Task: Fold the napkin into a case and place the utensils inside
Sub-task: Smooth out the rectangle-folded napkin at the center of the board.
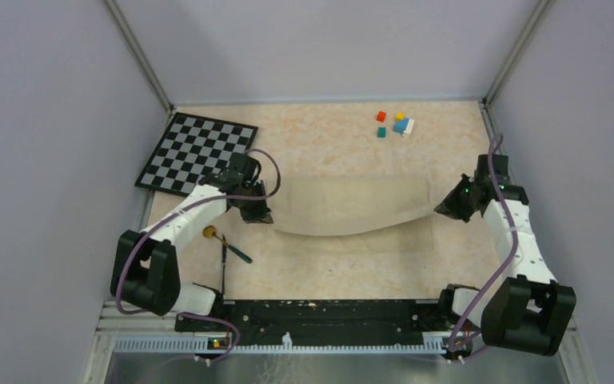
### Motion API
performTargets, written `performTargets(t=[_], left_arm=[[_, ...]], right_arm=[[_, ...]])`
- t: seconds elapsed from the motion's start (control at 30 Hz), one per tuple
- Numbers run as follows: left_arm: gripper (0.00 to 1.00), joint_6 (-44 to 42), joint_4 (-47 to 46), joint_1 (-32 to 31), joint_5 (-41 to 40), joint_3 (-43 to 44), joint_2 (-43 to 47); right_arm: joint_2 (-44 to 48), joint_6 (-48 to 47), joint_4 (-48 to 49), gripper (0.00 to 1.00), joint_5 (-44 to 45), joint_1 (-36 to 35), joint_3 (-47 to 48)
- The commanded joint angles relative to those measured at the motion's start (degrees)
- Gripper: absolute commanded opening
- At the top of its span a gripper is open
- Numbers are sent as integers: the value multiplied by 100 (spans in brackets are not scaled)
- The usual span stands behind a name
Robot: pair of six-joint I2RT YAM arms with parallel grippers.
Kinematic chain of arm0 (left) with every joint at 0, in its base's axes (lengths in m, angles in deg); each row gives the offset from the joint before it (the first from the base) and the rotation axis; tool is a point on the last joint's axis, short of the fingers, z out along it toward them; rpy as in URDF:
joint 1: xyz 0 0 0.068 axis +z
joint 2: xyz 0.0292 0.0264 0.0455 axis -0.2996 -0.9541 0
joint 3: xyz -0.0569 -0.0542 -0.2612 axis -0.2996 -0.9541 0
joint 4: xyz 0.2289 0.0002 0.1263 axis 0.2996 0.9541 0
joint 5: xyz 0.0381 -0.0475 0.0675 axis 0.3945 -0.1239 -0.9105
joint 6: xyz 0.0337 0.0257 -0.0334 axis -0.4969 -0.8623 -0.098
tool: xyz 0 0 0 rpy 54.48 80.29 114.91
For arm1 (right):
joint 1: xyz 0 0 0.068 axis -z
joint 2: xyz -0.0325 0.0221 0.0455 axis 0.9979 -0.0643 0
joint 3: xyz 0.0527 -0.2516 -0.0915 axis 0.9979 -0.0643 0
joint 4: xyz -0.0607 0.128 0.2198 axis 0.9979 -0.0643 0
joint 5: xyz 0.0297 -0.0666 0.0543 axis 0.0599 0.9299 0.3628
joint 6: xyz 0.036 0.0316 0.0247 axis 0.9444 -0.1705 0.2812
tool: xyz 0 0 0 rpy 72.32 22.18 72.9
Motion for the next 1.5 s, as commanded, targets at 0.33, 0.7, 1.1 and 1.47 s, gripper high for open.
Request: performTargets(t=[0.33,0.7,1.1,1.47], left_arm=[[0,59,139,28,59,-779,659],[0,165,-323,24,201,-1160,174],[0,247,-417,24,311,-1390,253],[0,253,-393,25,311,-1452,323]], right_arm=[[359,-1,-100,0,-264,-119,-548],[-98,-45,403,0,-29,-119,-868],[-368,0,723,2,146,-128,-1117],[508,-422,550,39,-123,-394,-619]])
